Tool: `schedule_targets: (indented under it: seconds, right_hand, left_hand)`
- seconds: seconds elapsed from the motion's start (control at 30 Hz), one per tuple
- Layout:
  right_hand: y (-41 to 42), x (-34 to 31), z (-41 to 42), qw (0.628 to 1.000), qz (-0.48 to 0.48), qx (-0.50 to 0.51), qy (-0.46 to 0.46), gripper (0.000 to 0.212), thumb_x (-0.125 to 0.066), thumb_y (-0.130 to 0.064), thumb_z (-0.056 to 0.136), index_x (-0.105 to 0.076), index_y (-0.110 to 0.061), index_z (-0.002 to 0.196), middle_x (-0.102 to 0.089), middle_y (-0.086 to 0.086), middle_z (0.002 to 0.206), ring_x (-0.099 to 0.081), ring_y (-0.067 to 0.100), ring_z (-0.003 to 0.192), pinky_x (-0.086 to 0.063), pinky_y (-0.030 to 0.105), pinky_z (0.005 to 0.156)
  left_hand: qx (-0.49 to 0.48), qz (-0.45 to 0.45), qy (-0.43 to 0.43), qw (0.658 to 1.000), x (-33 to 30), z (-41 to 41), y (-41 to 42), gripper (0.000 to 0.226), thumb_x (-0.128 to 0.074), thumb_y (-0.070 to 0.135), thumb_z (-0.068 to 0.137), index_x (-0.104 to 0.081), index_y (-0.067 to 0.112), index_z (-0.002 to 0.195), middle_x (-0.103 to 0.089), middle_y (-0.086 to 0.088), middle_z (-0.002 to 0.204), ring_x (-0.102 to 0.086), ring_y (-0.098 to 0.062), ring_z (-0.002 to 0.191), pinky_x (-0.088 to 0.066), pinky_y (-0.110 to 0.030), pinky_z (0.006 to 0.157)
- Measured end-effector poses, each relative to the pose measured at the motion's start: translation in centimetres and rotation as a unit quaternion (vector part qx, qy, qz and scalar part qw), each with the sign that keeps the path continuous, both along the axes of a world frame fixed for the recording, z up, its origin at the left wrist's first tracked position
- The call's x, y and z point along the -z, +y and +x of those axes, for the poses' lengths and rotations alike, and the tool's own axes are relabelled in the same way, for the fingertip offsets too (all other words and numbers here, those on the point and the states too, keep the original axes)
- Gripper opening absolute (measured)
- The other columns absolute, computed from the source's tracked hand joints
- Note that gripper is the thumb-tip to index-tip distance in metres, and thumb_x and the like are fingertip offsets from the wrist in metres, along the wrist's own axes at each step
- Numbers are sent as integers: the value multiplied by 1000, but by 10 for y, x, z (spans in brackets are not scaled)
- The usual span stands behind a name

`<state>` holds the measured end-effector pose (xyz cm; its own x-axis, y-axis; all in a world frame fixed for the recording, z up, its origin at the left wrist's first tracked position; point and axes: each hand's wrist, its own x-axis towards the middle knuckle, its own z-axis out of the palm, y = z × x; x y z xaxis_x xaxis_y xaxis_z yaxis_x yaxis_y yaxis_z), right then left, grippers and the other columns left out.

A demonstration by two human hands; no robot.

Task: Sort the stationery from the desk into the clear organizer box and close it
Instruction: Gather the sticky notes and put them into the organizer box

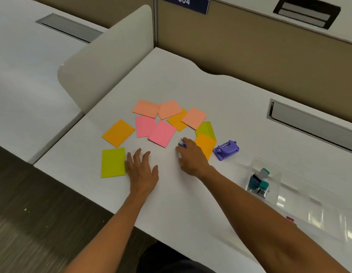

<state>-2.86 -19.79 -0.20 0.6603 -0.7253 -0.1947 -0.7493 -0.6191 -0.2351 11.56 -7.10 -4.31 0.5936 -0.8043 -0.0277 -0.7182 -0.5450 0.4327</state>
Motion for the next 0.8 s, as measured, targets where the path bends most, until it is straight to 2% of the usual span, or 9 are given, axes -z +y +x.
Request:
schedule_targets:
  seconds: [0.2, 0.3, 0.4, 0.57, 0.67, 0.73, 0.8]
  right_hand:
    - [16, 2, -3, 999, -22, -18, -24, 29, -56, -9, 93, -59, -16, 121, -46, 11, 133, -44, 29, 116, -43, 34, 92]
    - [25, 2, -9, 999, -27, -34, -24, 21, -56, -6, 92, -60, -15, 111, -50, 10, 122, -47, 28, 104, -40, 31, 80]
    - [34, 1, -18, 999, -9, -29, -33, 20, -56, -4, 90, -57, -16, 107, -51, 9, 116, -48, 26, 97, -45, 33, 76]
    - [39, -4, -40, 997, 61, 1, -52, 20, -56, -9, 92, -56, -19, 110, -58, 7, 112, -48, 25, 102, -50, 42, 83]
    - [43, -11, -56, 993, 86, 22, -71, 22, -59, -10, 91, -56, -20, 110, -60, 6, 110, -50, 24, 101, -51, 42, 82]
    - [46, -18, -67, 991, 95, 34, -93, 24, -63, -12, 90, -57, -20, 112, -61, 6, 112, -53, 22, 101, -53, 40, 85]
    - [51, -25, -79, 987, 100, 46, -117, 26, -65, -14, 89, -58, -19, 114, -62, 6, 116, -55, 23, 103, -53, 37, 88]
  left_hand:
    - [-76, 27, -49, 996, 1, 1, 10, 65, -66, 41, 80, -45, 18, 137, -19, -15, 156, 3, -44, 145, 9, -58, 113]
    - [-135, 51, -46, 989, 2, 9, 17, 82, -58, 53, 82, -29, 13, 147, -6, -19, 159, 10, -45, 144, 8, -59, 114]
    - [-144, 97, -17, 985, 7, 10, 22, 92, -46, 62, 87, -11, 7, 151, 0, -21, 159, 7, -46, 144, 3, -57, 116]
    - [-71, 90, -27, 993, -7, -12, 21, 87, -50, 49, 91, -6, 3, 151, -19, -19, 157, -13, -42, 144, -14, -54, 117]
    - [-33, 65, -30, 997, -23, -36, 17, 80, -49, 39, 95, -4, 4, 151, -42, -18, 146, -35, -39, 135, -34, -49, 107]
    - [-2, 67, -43, 997, -30, -49, 17, 69, -48, 33, 96, -16, 6, 151, -54, -17, 132, -48, -36, 121, -44, -45, 93]
    - [26, 72, -44, 996, -33, -61, 18, 54, -48, 25, 97, -34, 10, 146, -59, -15, 125, -53, -34, 114, -46, -44, 85]
